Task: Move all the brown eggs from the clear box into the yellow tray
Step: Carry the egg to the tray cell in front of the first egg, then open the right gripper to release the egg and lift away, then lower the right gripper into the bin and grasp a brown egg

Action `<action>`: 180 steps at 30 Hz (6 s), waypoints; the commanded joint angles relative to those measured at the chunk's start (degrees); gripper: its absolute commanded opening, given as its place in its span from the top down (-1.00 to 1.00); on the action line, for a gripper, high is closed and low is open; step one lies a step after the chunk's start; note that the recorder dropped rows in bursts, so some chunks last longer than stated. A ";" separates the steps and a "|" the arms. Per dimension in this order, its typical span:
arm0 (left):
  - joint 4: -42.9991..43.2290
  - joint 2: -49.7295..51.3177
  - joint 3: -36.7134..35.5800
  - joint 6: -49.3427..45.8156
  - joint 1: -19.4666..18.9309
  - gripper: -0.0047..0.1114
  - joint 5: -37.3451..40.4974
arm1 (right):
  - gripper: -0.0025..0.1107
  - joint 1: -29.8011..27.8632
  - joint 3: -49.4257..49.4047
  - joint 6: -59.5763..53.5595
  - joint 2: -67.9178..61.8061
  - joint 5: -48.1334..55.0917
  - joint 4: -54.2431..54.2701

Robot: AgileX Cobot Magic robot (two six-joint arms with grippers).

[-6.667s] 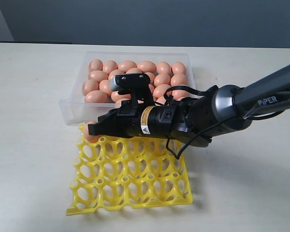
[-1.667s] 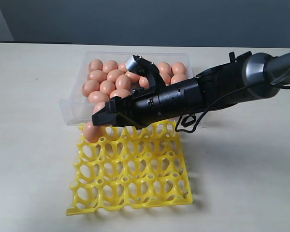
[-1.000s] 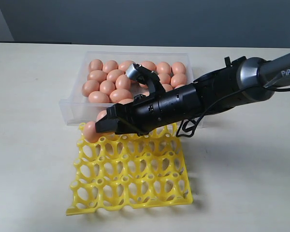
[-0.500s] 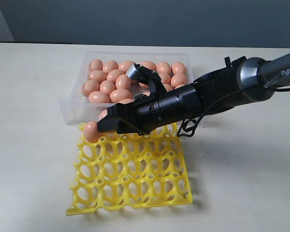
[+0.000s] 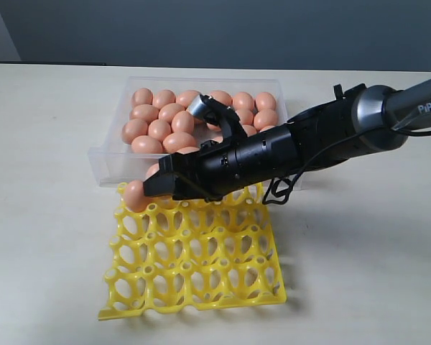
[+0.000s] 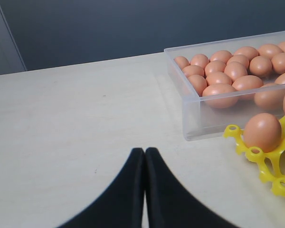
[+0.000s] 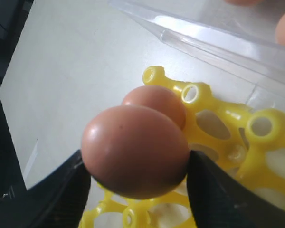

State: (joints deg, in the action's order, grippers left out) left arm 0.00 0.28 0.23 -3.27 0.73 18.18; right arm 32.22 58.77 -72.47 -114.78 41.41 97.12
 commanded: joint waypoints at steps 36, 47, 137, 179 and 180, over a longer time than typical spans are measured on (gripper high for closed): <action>0.00 -0.28 -0.23 0.03 -0.23 0.91 -0.60 | -0.02 -0.27 0.29 -0.15 5.08 -3.93 -6.16; 0.00 -0.28 -0.23 0.03 -0.23 0.91 -0.60 | -0.02 -0.16 0.29 -3.84 5.08 -2.44 1.25; 0.00 -0.28 -0.23 0.03 -0.23 0.91 -0.60 | 0.85 -2.32 19.43 11.02 5.60 -17.75 -19.24; 0.00 -0.28 -0.23 0.03 -0.23 0.91 -0.60 | 0.12 -4.19 54.70 62.24 -26.01 -5.64 -69.37; 0.00 -0.28 -0.23 0.03 -0.23 0.91 -0.60 | 0.18 -4.19 54.70 62.24 -26.01 -5.64 -69.23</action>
State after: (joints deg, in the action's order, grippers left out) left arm 0.00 0.28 0.23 -3.27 0.73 18.18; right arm 28.22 113.15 -10.22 -140.62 37.15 28.01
